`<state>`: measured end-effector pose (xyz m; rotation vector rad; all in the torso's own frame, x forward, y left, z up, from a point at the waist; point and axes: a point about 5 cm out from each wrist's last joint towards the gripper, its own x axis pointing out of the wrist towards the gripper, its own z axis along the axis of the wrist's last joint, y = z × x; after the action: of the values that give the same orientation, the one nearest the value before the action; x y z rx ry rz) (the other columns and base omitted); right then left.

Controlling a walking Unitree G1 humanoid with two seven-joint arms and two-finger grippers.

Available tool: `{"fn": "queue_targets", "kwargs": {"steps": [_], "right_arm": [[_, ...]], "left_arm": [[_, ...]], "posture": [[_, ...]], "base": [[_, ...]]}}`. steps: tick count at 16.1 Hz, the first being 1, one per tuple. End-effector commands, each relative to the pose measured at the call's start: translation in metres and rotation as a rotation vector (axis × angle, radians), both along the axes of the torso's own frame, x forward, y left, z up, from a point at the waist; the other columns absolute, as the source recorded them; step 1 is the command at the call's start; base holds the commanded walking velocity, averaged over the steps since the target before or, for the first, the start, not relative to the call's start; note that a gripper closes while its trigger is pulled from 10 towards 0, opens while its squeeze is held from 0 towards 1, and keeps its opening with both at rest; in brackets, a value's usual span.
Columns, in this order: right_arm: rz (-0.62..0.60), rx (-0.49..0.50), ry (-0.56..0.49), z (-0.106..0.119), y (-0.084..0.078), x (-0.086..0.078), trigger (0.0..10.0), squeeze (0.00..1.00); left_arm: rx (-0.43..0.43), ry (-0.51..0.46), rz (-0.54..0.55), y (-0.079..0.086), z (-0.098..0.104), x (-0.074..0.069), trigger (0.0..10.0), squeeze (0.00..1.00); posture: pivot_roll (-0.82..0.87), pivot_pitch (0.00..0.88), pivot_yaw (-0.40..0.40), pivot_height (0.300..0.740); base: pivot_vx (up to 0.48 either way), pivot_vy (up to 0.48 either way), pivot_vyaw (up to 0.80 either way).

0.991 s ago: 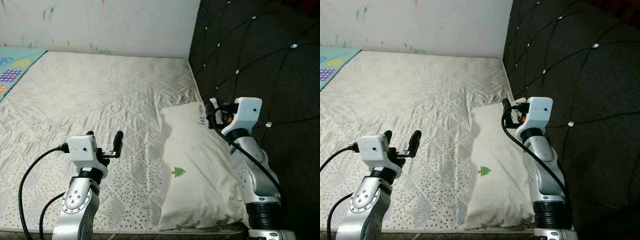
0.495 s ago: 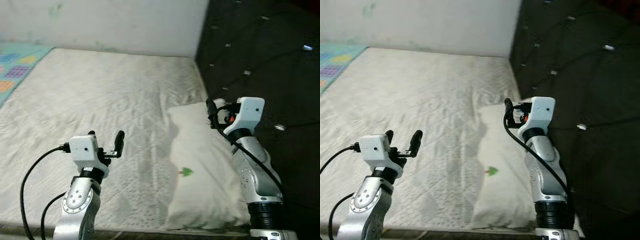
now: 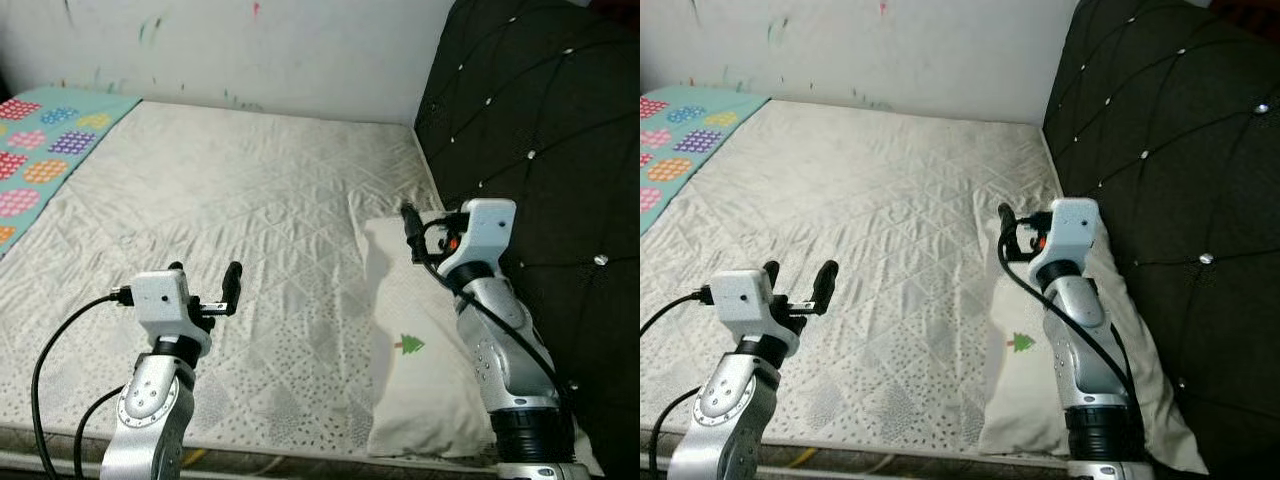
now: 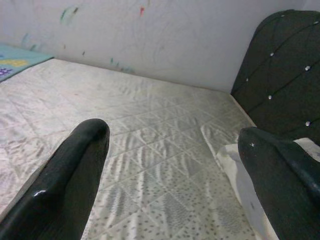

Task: Clean up the room

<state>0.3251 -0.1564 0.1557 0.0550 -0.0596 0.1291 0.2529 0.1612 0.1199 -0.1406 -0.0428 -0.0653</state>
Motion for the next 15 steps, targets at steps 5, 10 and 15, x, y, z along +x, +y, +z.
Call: {"fn": "queue_targets", "kwargs": {"steps": [5, 10, 15], "right_arm": [[0.001, -0.103, 0.033, -0.020, -0.029, -0.019, 10.0, 0.00], [-0.003, -0.124, 0.048, -0.027, -0.041, -0.032, 10.0, 0.00], [0.014, -0.115, 0.049, -0.028, -0.034, -0.031, 10.0, 0.00]], "left_arm": [[0.003, -0.004, -0.012, 0.000, 0.000, -0.001, 10.0, 0.00], [0.003, -0.007, -0.025, -0.002, 0.001, 0.001, 10.0, 0.00], [0.001, -0.008, -0.029, -0.003, 0.001, 0.000, 10.0, 0.00]], "posture": [[0.03, 0.000, -0.029, 0.740], [0.02, 0.000, -0.025, 0.740], [0.02, 0.000, -0.027, 0.740]], "base": [[0.000, 0.341, 0.00], [0.000, 0.341, 0.00], [0.000, 0.359, 0.00]]}}
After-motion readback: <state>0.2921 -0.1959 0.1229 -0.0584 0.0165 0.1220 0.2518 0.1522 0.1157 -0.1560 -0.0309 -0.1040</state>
